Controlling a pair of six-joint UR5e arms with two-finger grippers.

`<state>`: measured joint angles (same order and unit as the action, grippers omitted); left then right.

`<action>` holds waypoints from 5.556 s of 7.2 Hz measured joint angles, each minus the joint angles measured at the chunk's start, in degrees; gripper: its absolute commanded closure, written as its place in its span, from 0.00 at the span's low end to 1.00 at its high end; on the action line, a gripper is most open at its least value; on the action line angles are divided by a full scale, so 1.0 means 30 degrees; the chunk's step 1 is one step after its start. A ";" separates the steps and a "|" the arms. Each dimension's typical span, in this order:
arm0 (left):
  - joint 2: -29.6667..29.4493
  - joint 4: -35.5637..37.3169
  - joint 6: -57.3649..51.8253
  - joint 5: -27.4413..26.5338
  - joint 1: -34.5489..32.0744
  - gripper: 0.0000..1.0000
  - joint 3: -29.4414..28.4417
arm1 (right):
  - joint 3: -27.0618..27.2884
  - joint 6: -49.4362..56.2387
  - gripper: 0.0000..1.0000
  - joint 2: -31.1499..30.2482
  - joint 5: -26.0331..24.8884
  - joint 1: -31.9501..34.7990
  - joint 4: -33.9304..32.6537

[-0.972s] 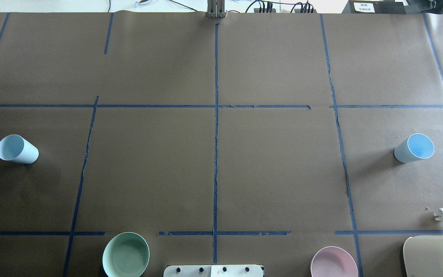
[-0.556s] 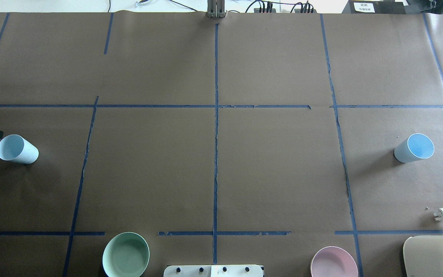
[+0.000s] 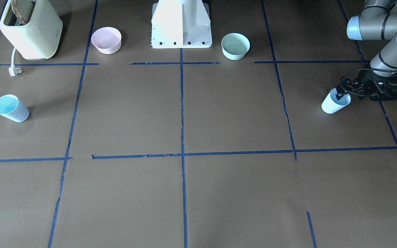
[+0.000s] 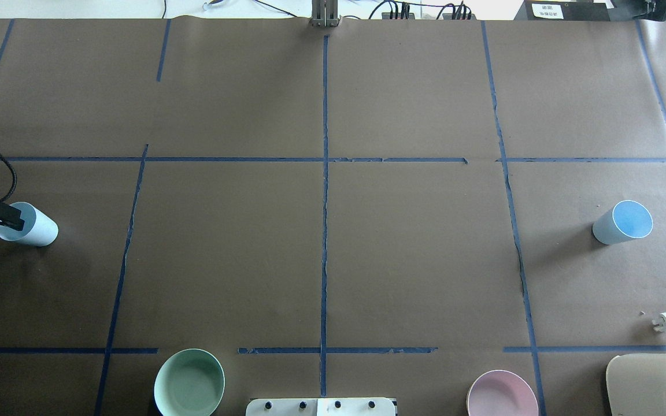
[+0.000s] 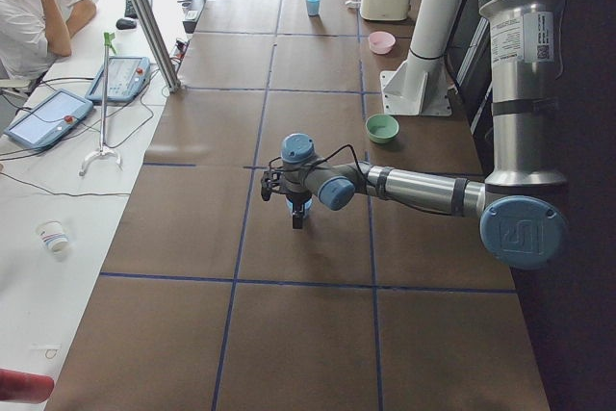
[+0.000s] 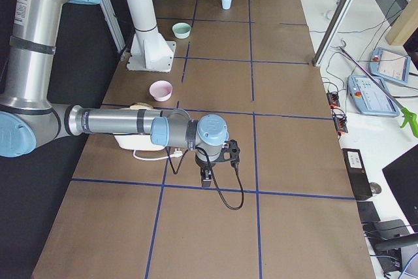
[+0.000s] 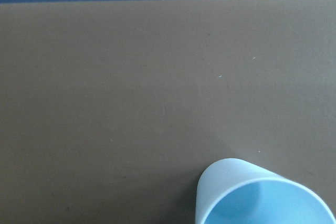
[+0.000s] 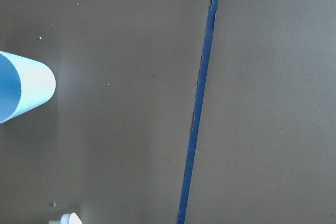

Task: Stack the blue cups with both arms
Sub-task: 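Reach the left gripper down and grasp the light blue cup, then carry the cup with the left gripper to the table center and lower it, then open the left gripper and withdraw the left arm out of view, then reach the right gripper down and grasp the other light blue cup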

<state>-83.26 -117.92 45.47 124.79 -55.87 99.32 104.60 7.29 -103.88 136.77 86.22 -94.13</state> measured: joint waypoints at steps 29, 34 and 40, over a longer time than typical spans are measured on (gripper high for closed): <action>-1.2210 1.1302 0.2757 -0.1591 0.4046 0.00 0.2771 | -0.0112 -0.0022 0.00 0.0110 -0.0001 0.0000 0.0018; -0.4172 1.1623 -1.4538 0.2883 -0.7114 0.00 0.2420 | -0.0001 0.0010 0.00 0.1015 -0.0033 0.0000 0.0051; 0.1635 1.1287 -1.8476 0.4225 -1.2697 0.00 0.1774 | 0.1308 -0.3953 0.00 0.1311 -0.0082 -0.1253 0.0731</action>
<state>-78.35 -84.06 -9.96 137.47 -93.96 104.64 108.52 -4.57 -99.95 136.52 82.46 -91.94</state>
